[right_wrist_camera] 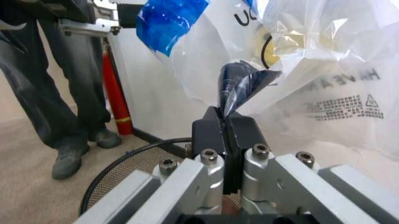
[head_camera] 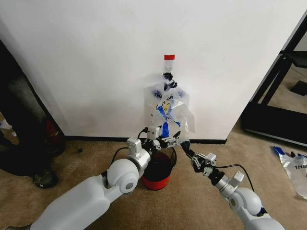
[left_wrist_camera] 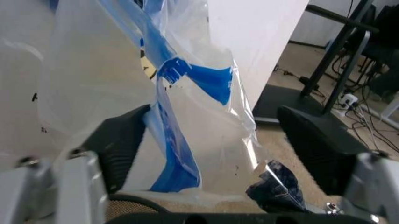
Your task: Pick up the garbage bag from the wall and place it over the trash bin.
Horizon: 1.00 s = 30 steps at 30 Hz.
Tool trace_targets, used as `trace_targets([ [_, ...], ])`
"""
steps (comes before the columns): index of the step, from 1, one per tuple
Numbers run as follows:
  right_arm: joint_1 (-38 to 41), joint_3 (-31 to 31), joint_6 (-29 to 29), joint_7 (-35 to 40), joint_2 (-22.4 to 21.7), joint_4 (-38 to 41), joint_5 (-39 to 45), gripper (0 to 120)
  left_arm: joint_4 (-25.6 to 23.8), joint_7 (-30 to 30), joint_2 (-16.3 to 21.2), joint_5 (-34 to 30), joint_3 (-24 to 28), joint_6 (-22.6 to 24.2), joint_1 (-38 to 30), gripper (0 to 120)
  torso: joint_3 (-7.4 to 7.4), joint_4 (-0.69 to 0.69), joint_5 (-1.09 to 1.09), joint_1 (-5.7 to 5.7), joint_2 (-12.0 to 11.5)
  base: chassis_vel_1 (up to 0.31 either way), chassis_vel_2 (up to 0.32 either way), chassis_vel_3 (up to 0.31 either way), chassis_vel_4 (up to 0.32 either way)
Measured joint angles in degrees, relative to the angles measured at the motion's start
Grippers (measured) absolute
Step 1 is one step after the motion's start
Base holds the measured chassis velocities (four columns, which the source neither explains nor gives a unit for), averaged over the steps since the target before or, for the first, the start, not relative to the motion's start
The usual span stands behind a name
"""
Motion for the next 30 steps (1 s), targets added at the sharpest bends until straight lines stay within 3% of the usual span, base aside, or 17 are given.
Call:
trace_targets([
  [3, -0.01, 0.06, -0.01, 0.00, -0.06, -0.01, 0.07, 0, 0.17, -0.04, -0.25, 0.00, 0.16, -0.51, -0.27, 70, 0.00, 0.00, 0.00, 0.00, 0.01, 0.000, 0.000, 0.000, 0.000],
  [8, 0.03, 0.23, -0.04, 0.01, -0.16, -0.04, 0.27, 0, 0.45, -0.23, -0.42, -0.08, 0.69, -0.98, -0.92, 47, 0.00, 0.00, 0.00, 0.00, 0.01, 0.000, 0.000, 0.000, 0.000],
  [22, -0.25, 0.47, -0.04, 0.41, -0.42, 0.32, 0.66, 0, 0.65, -0.94, -0.99, -0.04, 0.42, -1.54, -0.01, 0, 0.00, 0.00, 0.00, 0.00, 0.01, 0.000, 0.000, 0.000, 0.000],
  [30, -0.18, 0.60, -0.04, 1.44, -0.68, 0.72, 0.95, 0, -0.67, -1.33, -1.10, -0.04, -0.68, -1.63, 0.53, 0, 0.00, 0.00, 0.00, 0.00, 0.01, 0.000, 0.000, 0.000, 0.000],
])
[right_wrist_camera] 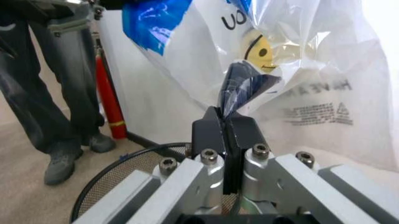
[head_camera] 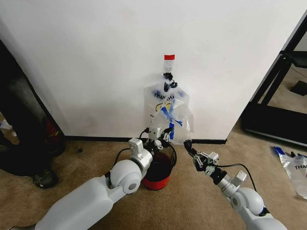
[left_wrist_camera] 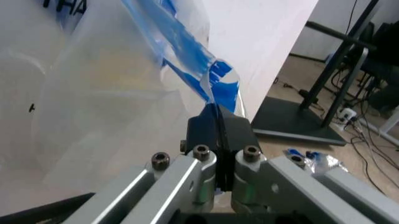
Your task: Pick up the garbage bag from the wall and place it over the trash bin.
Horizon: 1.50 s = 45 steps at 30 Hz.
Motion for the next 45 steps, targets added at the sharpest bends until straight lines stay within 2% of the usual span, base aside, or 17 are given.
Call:
trace_targets([
  [5, -0.74, 0.75, 0.00, 0.69, 0.03, 0.92, -0.54, 0, -1.41, -0.08, 0.04, 0.13, -0.79, 0.00, 0.96, 0, 0.00, 0.00, 0.00, 0.00, 0.00, 0.000, 0.000, 0.000, 0.000],
  [7, -1.26, 1.45, 0.13, 1.01, 0.12, 1.50, -2.89, 5, -2.02, -0.19, -0.20, 0.54, -0.90, -0.01, 1.78, 0, 0.00, 0.00, 0.00, 0.00, 0.00, 0.000, 0.000, 0.000, 0.000],
  [9, -1.99, 2.20, 0.39, 1.95, 0.02, 2.47, -5.71, 15, -2.22, -0.22, -0.83, 1.37, -0.91, -0.10, 2.61, 0, 0.00, 0.01, 0.01, 0.00, 0.00, 0.000, 0.000, 0.000, 0.000],
  [11, -2.22, 2.34, 0.40, 2.24, -0.08, 2.81, -5.94, 17, -2.25, -0.22, -0.99, 1.55, -0.92, -0.13, 2.77, 0, 0.00, 0.00, 0.01, 0.00, 0.00, 0.000, 0.000, 0.000, 0.000],
  [16, -4.52, 4.09, 0.51, 4.75, -2.00, 7.23, -7.78, 40, -2.79, -0.24, -0.72, 2.32, -2.75, -0.42, 4.48, 0, 0.00, -0.01, -0.01, 0.00, 0.00, 0.000, 0.000, 0.000, 0.000],
  [18, -4.84, 4.31, 0.55, 5.28, -2.44, 8.07, -8.55, 43, -2.99, -0.25, -0.49, 2.40, -3.22, -0.44, 4.81, 0, 0.00, 0.01, 0.01, 0.00, 0.00, 0.000, 0.000, 0.000, 0.000],
  [22, -7.00, 5.99, 0.51, 6.10, -4.49, 11.96, -10.88, 62, -3.14, -0.32, -0.58, 2.55, -3.72, -0.46, 5.18, 0, 0.00, 0.00, 0.00, 0.00, 0.00, 0.000, 0.000, 0.000, 0.000],
  [25, -8.76, 6.90, 0.50, 5.99, -5.91, 14.15, -11.23, 72, -3.14, -0.39, -0.78, 2.79, -3.74, -0.47, 5.48, 0, 0.00, 0.00, 0.00, 0.00, 0.00, 0.000, 0.000, 0.000, 0.000],
  [27, -9.64, 7.32, 0.51, 5.96, -6.60, 15.50, -11.20, 75, -3.14, -0.40, -0.82, 3.01, -3.75, -0.47, 5.79, 0, 0.00, -0.01, 0.00, 0.00, 0.00, 0.000, 0.000, 0.000, 0.000],
  [28, -10.02, 7.46, 0.51, 6.15, -6.98, 16.38, -11.15, 81, -3.20, -0.40, -0.83, 3.24, -3.88, -0.47, 6.11, 0, 0.00, -0.01, -0.01, 0.00, 0.00, 0.000, 0.000, 0.000, 0.000],
  [32, -9.43, 6.58, 0.15, 13.51, -7.84, 19.40, -14.32, 97, -3.42, -0.42, -0.80, 4.08, -4.46, -0.53, 7.40, 0, 0.00, 0.00, 0.00, 0.00, 0.00, 0.000, 0.000, 0.000, 0.000],
  [33, -9.43, 6.58, 0.15, 13.51, -7.84, 19.40, -14.32, 97, -3.42, -0.42, -0.80, 4.08, -4.46, -0.53, 7.40, 0, 0.00, 0.00, 0.00, 0.00, 0.00, 0.000, 0.000, 0.000, 0.000],
  [40, -5.22, 4.55, -2.23, 28.40, -12.63, 19.88, -23.78, 100, -2.94, -0.37, -1.36, 4.49, -2.47, -0.62, 6.92, 0, 0.01, 0.00, -0.02, 0.00, 0.00, 0.000, 0.000, 0.000, 0.000],
  [45, -1.69, 2.88, -2.30, 31.87, -16.97, 17.73, -31.11, 100, -2.66, -0.36, -1.95, 4.52, -1.09, -0.67, 6.30, 0, 0.01, 0.01, 0.00, 0.00, 0.00, 0.000, 0.000, 0.000, 0.000],
])
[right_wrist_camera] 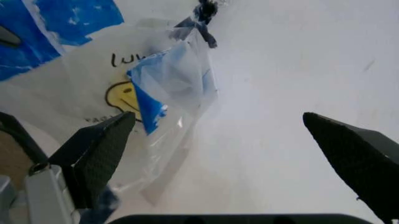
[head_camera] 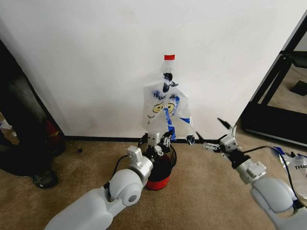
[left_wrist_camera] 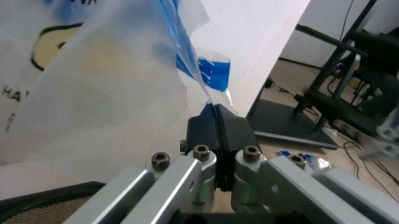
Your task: Pick up the garbage bag from the wall and place it over the trash bin.
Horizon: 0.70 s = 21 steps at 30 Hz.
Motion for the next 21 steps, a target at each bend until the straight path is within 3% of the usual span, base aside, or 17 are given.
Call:
trace_targets([
  [4, 2.75, -1.73, 0.79, 0.28, -1.58, -1.45, -4.63, 100, 0.37, 0.02, -0.45, -0.02, 1.36, -0.01, -1.13, 0, 0.00, -0.02, 0.00, 0.00, 0.00, 0.000, 0.000, 0.000, 0.000],
  [13, 16.15, -14.13, 2.12, -0.12, -1.58, -9.57, -13.70, 100, 0.36, -0.08, -0.22, -0.35, 1.95, 0.07, -1.46, 0, 0.00, 0.00, 0.00, 0.00, 0.00, 0.000, 0.000, 0.000, 0.000],
  [21, 19.21, -16.45, 5.12, 0.28, 0.82, -14.69, -21.07, 98, 0.63, -0.07, 0.25, -0.95, 2.34, 0.08, -2.30, 0, 0.00, -0.02, 0.01, 0.00, 0.00, 0.000, 0.000, 0.000, 0.000],
])
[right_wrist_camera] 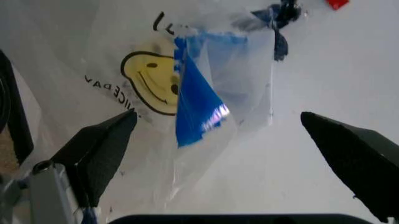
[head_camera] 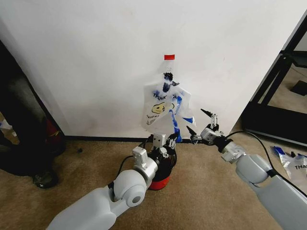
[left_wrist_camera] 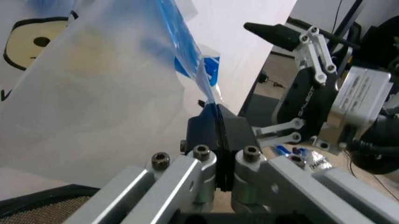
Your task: Pick up the garbage bag from the wall and place it over the trash bin.
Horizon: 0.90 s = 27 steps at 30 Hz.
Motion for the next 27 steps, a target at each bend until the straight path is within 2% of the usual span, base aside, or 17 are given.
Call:
trace_targets([
  [8, 2.19, -1.06, 2.29, 0.55, 1.20, -1.15, -5.37, 95, 0.02, 0.00, -0.13, -0.44, 0.80, 0.05, -0.54, 0, 0.00, 0.00, -0.01, 0.00, 0.00, 0.000, 0.000, 0.000, 0.000],
  [12, 3.78, -1.88, 2.70, 0.67, 1.92, -2.23, -7.91, 77, 0.17, 0.01, -0.27, -0.58, 1.12, 0.05, -0.70, 0, 0.00, 0.01, -0.01, 0.00, 0.00, 0.000, 0.000, 0.000, 0.000],
  [15, 4.13, -2.04, 2.81, 0.67, 2.03, -2.63, -8.52, 71, 0.27, 0.03, -0.28, -0.58, 1.27, 0.04, -0.69, 0, 0.00, 0.01, -0.01, 0.00, 0.00, 0.000, 0.000, 0.000, 0.000],
  [18, 4.33, -2.12, 2.87, 0.63, 2.07, -2.99, -9.14, 56, 0.32, 0.05, -0.35, -0.58, 1.40, 0.04, -0.61, 0, 0.00, 0.00, -0.01, 0.00, 0.00, 0.000, 0.000, 0.000, 0.000],
  [22, 4.32, -2.13, 2.72, 0.55, 2.04, -3.19, -9.42, 48, 0.41, 0.08, -0.43, -0.58, 1.43, 0.01, -0.50, 0, 0.00, 0.00, -0.01, 0.00, 0.00, 0.000, 0.000, 0.000, 0.000],
  [26, 4.00, -2.13, 2.11, 0.49, 1.83, -3.45, -9.28, 27, 0.45, 0.12, -0.63, -0.59, 1.44, -0.04, -0.35, 0, 0.00, 0.00, 0.00, 0.00, 0.00, 0.000, 0.000, 0.000, 0.000],
  [27, 3.98, -2.13, 2.10, 0.48, 1.81, -3.46, -9.27, 27, 0.45, 0.12, -0.64, -0.59, 1.44, -0.04, -0.36, 0, 0.00, 0.00, 0.00, 0.00, 0.00, 0.000, 0.000, 0.000, 0.000],
])
